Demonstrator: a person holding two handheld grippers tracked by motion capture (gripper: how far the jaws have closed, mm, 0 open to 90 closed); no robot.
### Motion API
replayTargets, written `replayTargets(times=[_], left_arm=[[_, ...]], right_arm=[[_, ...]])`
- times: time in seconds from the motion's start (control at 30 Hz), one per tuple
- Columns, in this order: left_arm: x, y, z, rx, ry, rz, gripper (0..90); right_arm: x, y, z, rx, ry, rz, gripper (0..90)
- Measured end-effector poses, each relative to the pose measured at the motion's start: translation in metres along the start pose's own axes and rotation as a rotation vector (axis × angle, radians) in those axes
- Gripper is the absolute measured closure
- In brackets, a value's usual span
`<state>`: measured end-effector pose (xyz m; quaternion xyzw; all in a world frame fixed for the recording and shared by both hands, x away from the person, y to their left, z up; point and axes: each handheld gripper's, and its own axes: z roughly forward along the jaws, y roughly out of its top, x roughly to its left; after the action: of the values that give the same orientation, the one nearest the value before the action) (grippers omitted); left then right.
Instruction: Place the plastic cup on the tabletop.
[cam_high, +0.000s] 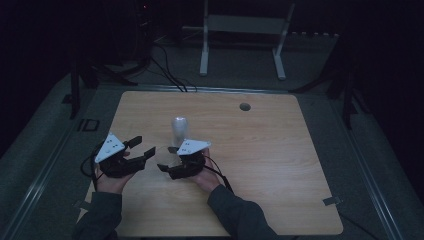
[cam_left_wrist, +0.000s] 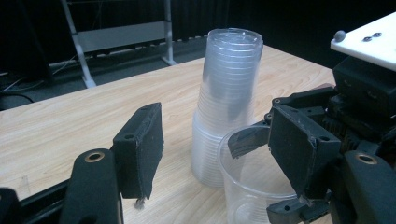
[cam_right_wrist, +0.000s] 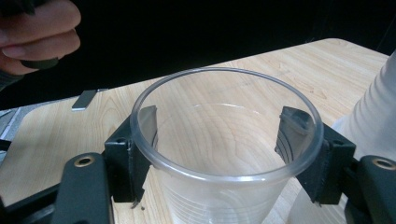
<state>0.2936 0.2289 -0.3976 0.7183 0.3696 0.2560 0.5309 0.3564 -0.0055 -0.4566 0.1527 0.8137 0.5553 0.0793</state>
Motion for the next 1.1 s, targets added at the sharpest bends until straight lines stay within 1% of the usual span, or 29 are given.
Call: replayTargets(times=[0.23, 0.53, 0.8, 1.1], left_arm=[[-0.001, -0.001, 0.001, 0.001, -0.003, 0.0, 35.9], [-0.001, 0.0, 0.001, -0.004, -0.005, -0.002, 35.9], [-0.001, 0.0, 0.002, -0.002, -0.007, -0.004, 35.9], [-0.001, -0.001, 0.002, 0.0, -0.008, -0.002, 35.9]], right_arm=[[0.0, -0.002, 0.003, 0.006, -0.003, -0.007, 29.1], [-0.001, -0.007, 0.008, 0.014, -0.01, 0.003, 28.8], [-0.001, -0.008, 0.011, 0.014, -0.023, -0.016, 28.4], [-0.001, -0.011, 0.015, 0.018, -0.033, -0.019, 27.7]])
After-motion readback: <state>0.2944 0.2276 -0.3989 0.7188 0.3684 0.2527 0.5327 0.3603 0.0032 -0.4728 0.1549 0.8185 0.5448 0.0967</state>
